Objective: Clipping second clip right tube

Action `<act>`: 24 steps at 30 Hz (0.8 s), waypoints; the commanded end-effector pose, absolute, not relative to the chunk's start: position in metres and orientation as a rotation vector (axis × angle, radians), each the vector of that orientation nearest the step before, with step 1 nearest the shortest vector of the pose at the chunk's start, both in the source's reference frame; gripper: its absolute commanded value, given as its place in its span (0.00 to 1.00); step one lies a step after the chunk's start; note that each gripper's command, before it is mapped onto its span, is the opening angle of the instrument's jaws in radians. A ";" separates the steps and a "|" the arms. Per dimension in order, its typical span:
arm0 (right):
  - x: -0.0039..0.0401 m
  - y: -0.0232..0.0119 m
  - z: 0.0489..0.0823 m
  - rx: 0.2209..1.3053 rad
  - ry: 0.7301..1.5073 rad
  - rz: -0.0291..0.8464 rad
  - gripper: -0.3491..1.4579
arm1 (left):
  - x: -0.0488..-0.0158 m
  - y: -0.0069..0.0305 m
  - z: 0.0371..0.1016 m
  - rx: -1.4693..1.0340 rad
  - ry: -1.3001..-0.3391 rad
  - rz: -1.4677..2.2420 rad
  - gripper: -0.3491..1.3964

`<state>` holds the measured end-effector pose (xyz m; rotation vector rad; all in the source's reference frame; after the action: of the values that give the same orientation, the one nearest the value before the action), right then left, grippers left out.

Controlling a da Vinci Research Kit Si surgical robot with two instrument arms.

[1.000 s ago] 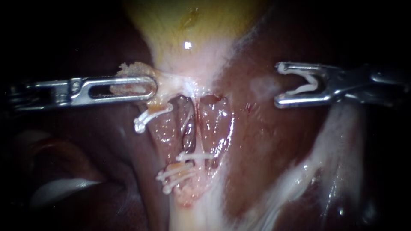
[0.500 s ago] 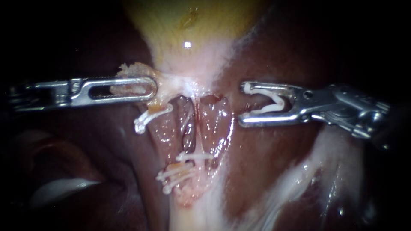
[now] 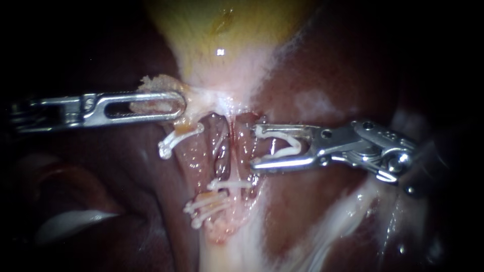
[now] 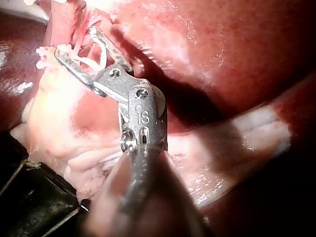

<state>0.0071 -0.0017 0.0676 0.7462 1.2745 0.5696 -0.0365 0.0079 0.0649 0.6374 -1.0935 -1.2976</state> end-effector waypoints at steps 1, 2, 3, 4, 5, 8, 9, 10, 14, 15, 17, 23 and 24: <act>0.0073 -0.0019 0.0680 0.748 1.271 0.571 0.44 | -0.0365 0.0079 0.0648 0.637 -1.093 -1.298 0.00; 0.0075 -0.0021 0.0683 0.747 1.268 0.569 0.44 | -0.0365 0.0079 0.0648 0.634 -1.093 -1.300 0.00; 0.0076 -0.0022 0.0685 0.749 1.267 0.573 0.44 | -0.0365 0.0078 0.0648 0.634 -1.093 -1.300 0.00; 0.0077 -0.0023 0.0689 0.750 1.265 0.577 0.44 | -0.0365 0.0078 0.0648 0.634 -1.093 -1.300 0.00; 0.0078 -0.0024 0.0691 0.755 1.264 0.579 0.44 | -0.0365 0.0078 0.0648 0.634 -1.093 -1.300 0.00; 0.0080 -0.0026 0.0699 0.759 1.258 0.586 0.44 | -0.0365 0.0078 0.0647 0.634 -1.093 -1.300 0.00; 0.0081 -0.0027 0.0700 0.760 1.259 0.583 0.44 | -0.0365 0.0078 0.0647 0.634 -1.093 -1.300 0.00; 0.0082 -0.0028 0.0702 0.763 1.258 0.587 0.44 | -0.0365 0.0078 0.0647 0.634 -1.093 -1.300 0.00; 0.0088 -0.0032 0.0709 0.771 1.257 0.589 0.44 | -0.0366 0.0078 0.0647 0.634 -1.093 -1.300 0.00; 0.0090 -0.0034 0.0710 0.778 1.256 0.590 0.44 | -0.0366 0.0078 0.0647 0.634 -1.093 -1.300 0.00; 0.0094 -0.0036 0.0712 0.785 1.257 0.588 0.44 | -0.0366 0.0078 0.0647 0.634 -1.093 -1.300 0.00; 0.0107 -0.0045 0.0717 0.815 1.255 0.586 0.44 | -0.0366 0.0078 0.0647 0.633 -1.093 -1.301 0.00; 0.0108 -0.0046 0.0718 0.818 1.254 0.590 0.44 | -0.0366 0.0078 0.0647 0.633 -1.093 -1.301 0.00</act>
<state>0.0110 -0.0048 0.0719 0.8185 1.2542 0.5888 -0.0366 0.0078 0.0647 0.6334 -1.0927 -1.3006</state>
